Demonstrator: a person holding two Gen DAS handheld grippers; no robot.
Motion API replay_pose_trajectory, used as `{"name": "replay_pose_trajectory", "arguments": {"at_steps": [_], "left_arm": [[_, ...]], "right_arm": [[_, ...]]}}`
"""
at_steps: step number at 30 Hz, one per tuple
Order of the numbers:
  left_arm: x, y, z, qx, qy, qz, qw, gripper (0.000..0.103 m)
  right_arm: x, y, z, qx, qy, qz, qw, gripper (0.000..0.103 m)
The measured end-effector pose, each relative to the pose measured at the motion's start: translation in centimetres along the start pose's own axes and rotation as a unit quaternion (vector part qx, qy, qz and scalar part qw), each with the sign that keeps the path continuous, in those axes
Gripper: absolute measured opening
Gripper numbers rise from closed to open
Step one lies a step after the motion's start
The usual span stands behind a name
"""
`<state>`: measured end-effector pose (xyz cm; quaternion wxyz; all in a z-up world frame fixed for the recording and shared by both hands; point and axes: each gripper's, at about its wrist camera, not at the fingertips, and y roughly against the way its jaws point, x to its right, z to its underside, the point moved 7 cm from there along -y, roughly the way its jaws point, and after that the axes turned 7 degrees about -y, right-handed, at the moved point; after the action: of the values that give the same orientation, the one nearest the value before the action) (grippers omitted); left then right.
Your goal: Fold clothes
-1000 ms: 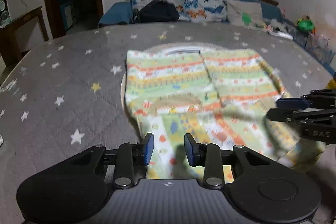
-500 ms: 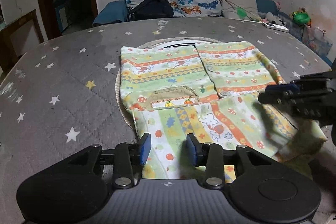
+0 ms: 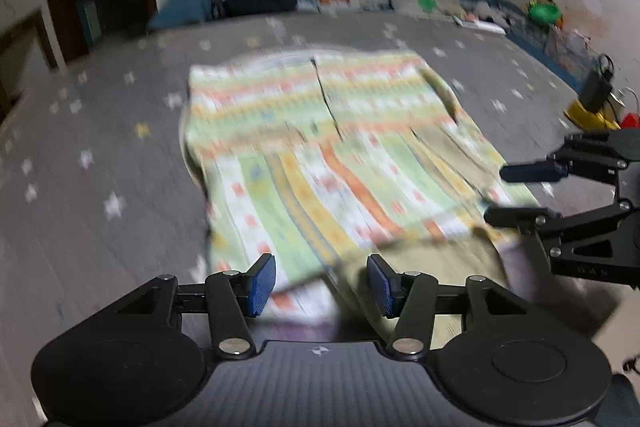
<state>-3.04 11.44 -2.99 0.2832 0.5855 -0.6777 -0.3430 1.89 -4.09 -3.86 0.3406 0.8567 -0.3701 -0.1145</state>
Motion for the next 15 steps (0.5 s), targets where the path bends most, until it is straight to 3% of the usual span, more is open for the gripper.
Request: {"name": "replay_pose_trajectory", "arguments": {"at_steps": [3, 8, 12, 13, 14, 15], "left_arm": [[0.6, 0.4, 0.7, -0.016, 0.02, 0.006, 0.9997, 0.055], [0.9, 0.5, 0.8, -0.033, 0.066, 0.055, 0.9958, 0.058], [1.7, -0.7, 1.0, -0.057, 0.066, 0.061, 0.9943, 0.055], [1.9, -0.9, 1.1, -0.062, 0.067, 0.068, 0.9935, 0.049], [2.1, -1.1, 1.2, -0.066, 0.069, 0.074, 0.9927, 0.028], [2.2, -1.2, 1.1, -0.067, 0.071, 0.081, 0.9919, 0.02]], "right_arm": [[-0.8, 1.4, 1.3, -0.007, 0.036, 0.005, 0.999, 0.044], [-2.0, 2.3, 3.4, -0.019, 0.098, 0.01, 0.995, 0.047], [-2.9, 2.2, 4.4, -0.02, 0.127, 0.006, 0.992, 0.054], [-3.2, 2.2, 4.5, -0.015, 0.13, 0.003, 0.991, 0.054], [-3.4, 2.2, 4.5, -0.009, 0.134, 0.001, 0.991, 0.054], [-3.7, 2.1, 4.4, -0.004, 0.136, -0.002, 0.991, 0.054]]}}
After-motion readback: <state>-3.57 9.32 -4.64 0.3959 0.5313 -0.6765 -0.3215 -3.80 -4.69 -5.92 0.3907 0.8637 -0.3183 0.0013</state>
